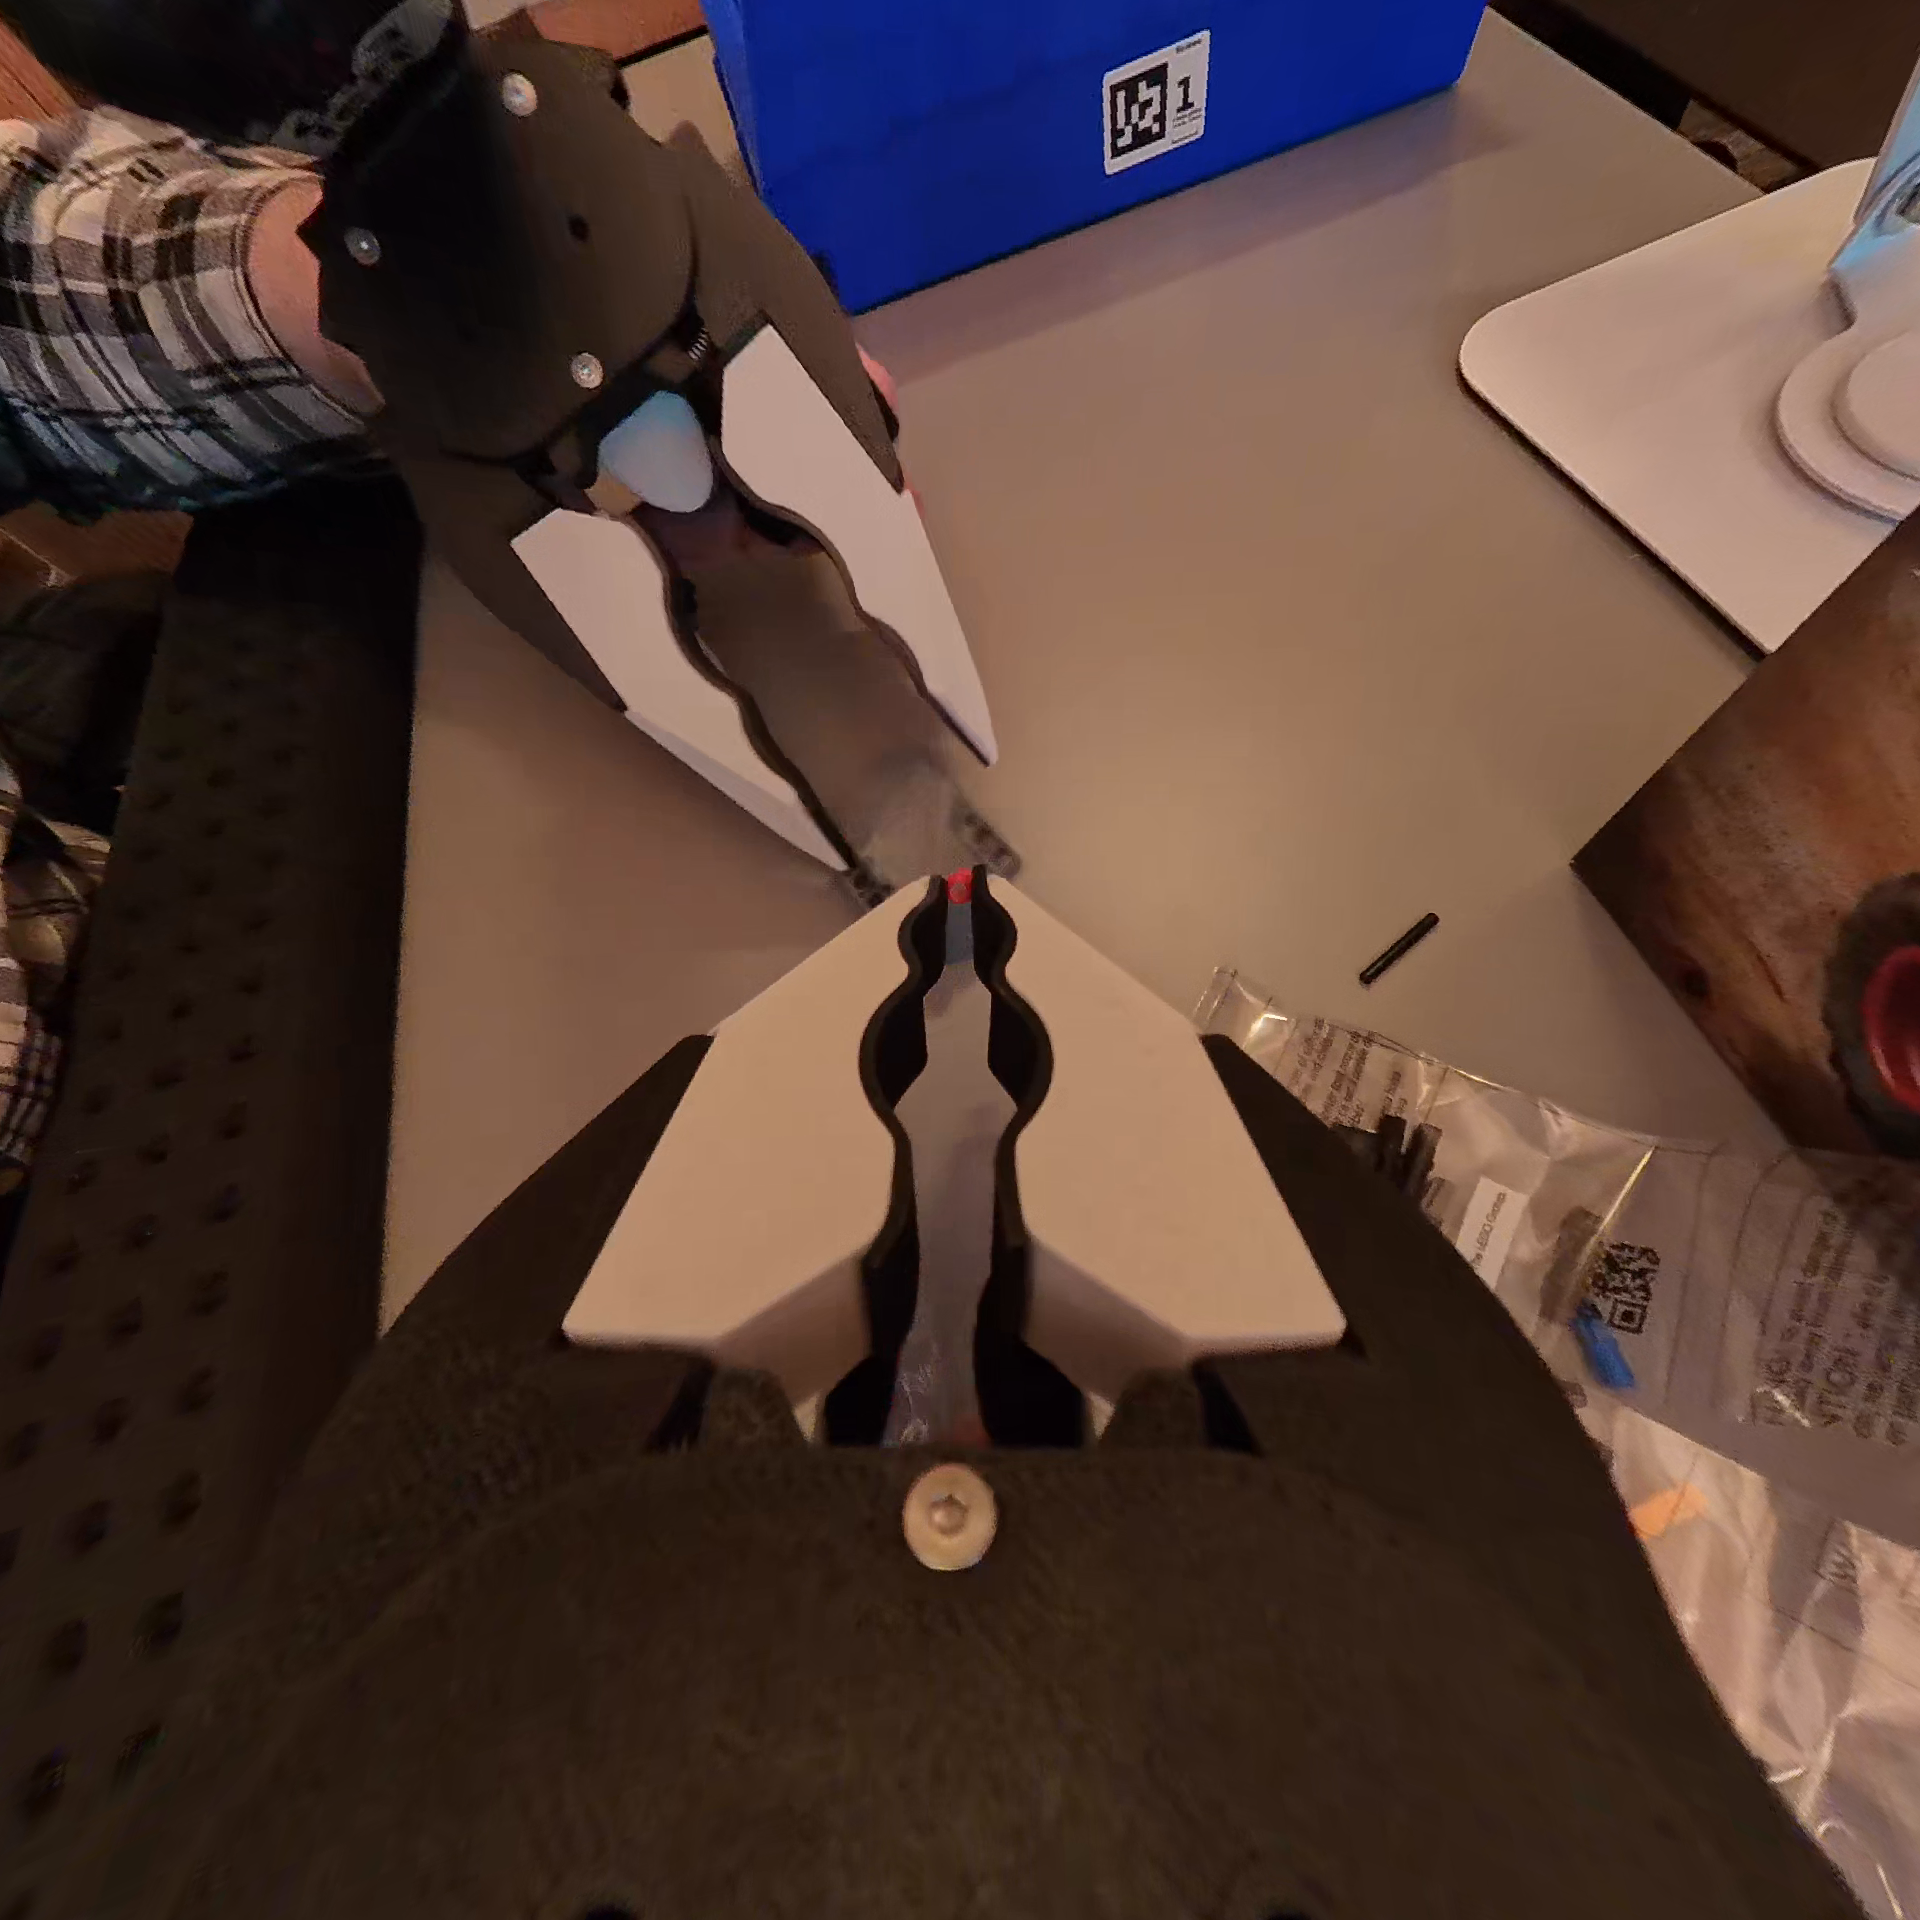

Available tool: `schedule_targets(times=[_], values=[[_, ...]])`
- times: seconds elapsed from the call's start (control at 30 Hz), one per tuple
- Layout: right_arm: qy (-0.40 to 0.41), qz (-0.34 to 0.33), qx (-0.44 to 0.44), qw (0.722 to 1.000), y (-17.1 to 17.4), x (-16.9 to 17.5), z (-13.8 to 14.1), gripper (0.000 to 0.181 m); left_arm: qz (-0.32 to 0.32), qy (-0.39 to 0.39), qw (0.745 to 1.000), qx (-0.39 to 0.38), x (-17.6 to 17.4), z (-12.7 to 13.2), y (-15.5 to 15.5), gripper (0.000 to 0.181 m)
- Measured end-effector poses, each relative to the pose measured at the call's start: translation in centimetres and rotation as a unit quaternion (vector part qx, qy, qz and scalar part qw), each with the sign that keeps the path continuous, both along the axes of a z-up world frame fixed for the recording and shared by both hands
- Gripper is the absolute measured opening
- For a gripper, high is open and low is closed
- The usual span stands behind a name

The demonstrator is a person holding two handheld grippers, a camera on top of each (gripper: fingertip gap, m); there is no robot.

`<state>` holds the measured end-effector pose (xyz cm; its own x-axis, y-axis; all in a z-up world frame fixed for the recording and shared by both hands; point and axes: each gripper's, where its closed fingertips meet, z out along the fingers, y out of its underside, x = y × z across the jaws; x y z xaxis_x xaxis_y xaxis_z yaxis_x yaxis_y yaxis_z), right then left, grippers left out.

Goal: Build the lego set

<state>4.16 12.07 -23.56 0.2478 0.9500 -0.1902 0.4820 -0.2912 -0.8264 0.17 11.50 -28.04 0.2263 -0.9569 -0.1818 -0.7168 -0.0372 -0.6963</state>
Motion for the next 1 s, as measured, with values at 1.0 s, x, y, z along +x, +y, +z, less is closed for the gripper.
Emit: schedule_targets(times=[1.0], values=[[-0.182, 0.156, 0.065, 0.969, -3.3, -1.1, -3.9, 0.002, -0.183, -0.022, 0.983, 0.006, 1.5, 0.8, -4.7, 0.0]])
